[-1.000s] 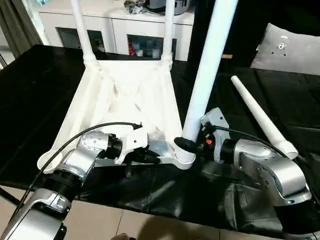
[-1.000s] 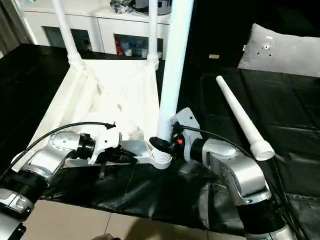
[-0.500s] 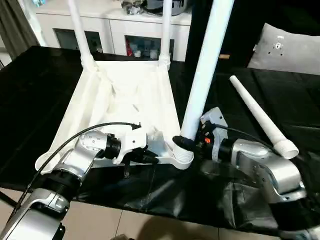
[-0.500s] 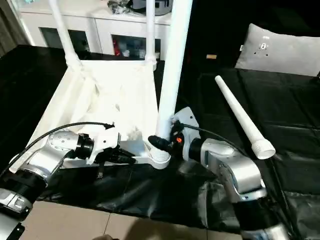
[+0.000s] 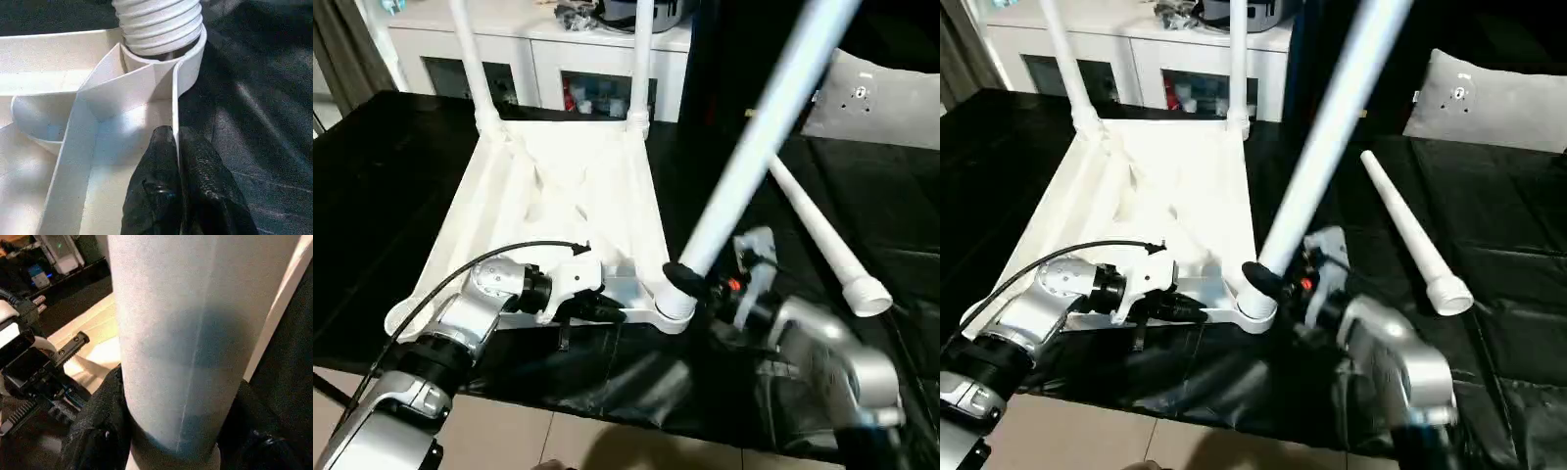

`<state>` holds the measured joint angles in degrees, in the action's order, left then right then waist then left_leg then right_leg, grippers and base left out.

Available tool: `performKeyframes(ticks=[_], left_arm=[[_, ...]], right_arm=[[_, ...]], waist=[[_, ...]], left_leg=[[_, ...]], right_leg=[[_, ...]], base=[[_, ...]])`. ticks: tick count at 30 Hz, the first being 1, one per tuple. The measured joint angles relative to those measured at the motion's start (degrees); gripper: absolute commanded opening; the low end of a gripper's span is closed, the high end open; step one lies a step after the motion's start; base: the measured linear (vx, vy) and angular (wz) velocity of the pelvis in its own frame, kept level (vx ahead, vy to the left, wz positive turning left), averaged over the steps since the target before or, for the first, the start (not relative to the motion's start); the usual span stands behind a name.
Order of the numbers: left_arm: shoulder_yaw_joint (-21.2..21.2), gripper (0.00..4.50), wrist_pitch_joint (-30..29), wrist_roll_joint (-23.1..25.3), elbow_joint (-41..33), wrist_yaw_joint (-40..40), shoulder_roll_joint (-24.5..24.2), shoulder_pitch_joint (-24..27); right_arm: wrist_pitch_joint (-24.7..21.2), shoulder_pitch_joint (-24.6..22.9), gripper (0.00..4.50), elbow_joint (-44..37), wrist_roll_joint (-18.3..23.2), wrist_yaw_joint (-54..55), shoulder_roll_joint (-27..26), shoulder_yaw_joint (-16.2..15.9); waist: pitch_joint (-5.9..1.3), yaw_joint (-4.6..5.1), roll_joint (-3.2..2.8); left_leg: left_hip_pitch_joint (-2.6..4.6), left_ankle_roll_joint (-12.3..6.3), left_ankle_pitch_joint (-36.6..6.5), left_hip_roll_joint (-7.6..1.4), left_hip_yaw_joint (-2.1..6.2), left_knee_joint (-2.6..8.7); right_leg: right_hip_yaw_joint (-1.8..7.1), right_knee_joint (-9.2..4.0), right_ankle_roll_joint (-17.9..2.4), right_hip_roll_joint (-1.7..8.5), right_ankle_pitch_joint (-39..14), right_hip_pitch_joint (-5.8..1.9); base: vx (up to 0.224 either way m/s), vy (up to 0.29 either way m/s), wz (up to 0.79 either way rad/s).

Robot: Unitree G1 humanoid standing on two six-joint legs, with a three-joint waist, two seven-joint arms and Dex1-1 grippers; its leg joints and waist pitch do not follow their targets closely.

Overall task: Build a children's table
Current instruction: Insert table leg to table base

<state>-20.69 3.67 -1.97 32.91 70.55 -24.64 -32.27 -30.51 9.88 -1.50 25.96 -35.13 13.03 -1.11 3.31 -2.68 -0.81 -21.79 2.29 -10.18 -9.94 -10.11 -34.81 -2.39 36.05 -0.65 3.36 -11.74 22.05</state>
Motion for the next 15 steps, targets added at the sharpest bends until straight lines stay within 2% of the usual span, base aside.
performKeyframes(ticks=[4, 9, 15], left_arm=[[0.0, 0.0, -0.2, 0.0, 0.0, -0.1, -0.1, 0.1], [0.0, 0.0, -0.6, 0.0, 0.0, -0.1, 0.0, 0.3], [0.0, 0.0, -0.7, 0.1, 0.0, -0.1, -0.2, 0.3]], right_arm=[[3.6, -2.5, 1.91, -1.5, -1.6, 0.2, 0.3, -1.2], [8.6, -2.4, 1.91, -3.6, -8.4, -0.2, 4.5, -7.4], [9.5, -0.4, 1.91, -3.1, -11.6, -1.8, 6.4, -10.4]], waist=[[-0.03, 0.19, -0.02], [-0.07, 0.31, 0.02], [-0.15, 0.6, 0.12]], left_leg=[[0.15, 0.01, 0.0, 0.01, 0.0, 0.02], [0.41, 0.01, 0.0, 0.02, 0.0, 0.14], [0.47, 0.01, 0.0, 0.05, 0.0, 0.2]], right_leg=[[0.03, -0.01, 0.0, 0.0, 0.0, -0.1], [0.04, -0.06, 0.1, 0.0, 0.0, -0.31], [0.05, -0.13, 0.1, 0.0, 0.0, -0.36]], base=[[0.0, 0.0, 0.0], [0.0, 0.0, 0.0], [0.0, 0.0, 0.0]])
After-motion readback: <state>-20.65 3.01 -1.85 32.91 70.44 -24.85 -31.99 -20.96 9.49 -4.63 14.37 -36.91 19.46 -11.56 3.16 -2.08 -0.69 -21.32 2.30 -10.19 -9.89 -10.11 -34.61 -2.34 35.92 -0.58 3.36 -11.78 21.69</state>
